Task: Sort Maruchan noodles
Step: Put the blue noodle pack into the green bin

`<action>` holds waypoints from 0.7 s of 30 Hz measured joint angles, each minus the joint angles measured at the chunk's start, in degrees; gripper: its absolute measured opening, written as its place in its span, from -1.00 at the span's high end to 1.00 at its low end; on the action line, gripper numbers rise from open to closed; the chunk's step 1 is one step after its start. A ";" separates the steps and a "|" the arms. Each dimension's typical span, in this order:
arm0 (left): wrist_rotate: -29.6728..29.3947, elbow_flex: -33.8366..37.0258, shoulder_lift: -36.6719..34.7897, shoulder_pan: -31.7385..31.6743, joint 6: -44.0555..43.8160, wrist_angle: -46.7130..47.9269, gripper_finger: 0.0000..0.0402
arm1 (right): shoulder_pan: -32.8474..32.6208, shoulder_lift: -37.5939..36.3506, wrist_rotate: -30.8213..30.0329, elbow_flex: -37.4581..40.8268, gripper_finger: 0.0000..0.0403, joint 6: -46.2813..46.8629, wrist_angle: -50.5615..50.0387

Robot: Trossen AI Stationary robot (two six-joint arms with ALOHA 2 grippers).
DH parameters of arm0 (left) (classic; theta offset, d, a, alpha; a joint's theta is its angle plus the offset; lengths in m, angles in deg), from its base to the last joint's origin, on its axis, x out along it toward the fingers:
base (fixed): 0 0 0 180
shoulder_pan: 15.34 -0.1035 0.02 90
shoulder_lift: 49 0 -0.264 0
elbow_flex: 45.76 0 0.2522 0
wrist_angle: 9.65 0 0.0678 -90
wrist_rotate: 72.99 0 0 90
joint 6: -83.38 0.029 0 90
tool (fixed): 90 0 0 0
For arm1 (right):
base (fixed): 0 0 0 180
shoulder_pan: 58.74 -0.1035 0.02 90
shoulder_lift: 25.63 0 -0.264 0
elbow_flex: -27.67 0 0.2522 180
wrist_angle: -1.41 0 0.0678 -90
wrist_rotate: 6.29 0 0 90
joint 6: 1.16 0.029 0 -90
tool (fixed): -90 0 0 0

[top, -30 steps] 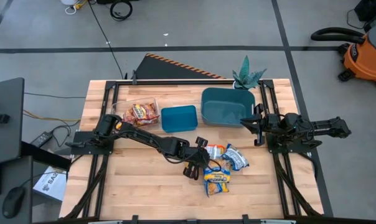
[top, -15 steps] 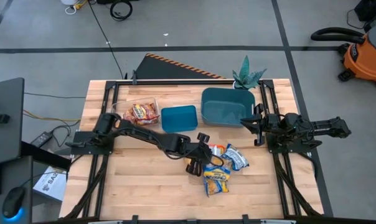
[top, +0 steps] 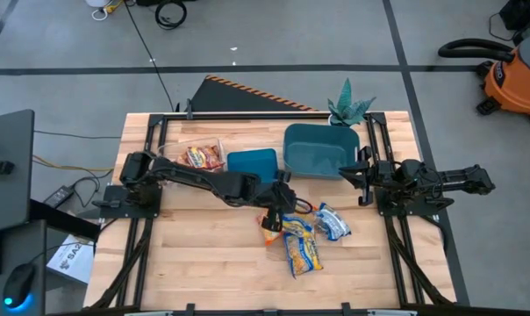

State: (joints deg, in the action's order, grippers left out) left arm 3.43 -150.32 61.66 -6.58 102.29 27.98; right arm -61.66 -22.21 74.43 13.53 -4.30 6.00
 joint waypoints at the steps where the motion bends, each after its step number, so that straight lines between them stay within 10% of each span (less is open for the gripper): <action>1: -0.23 0.00 -0.46 -0.15 0.19 -0.28 0.99 | 0.00 0.00 -0.02 -0.01 0.73 0.00 0.00; 21: -1.82 0.07 -7.19 -6.53 0.35 0.45 0.99 | -0.02 0.02 0.03 0.01 0.73 0.00 -0.03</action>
State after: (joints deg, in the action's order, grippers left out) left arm 1.61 -150.26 54.48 -13.11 102.64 28.43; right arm -61.68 -22.20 74.46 13.55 -4.30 5.97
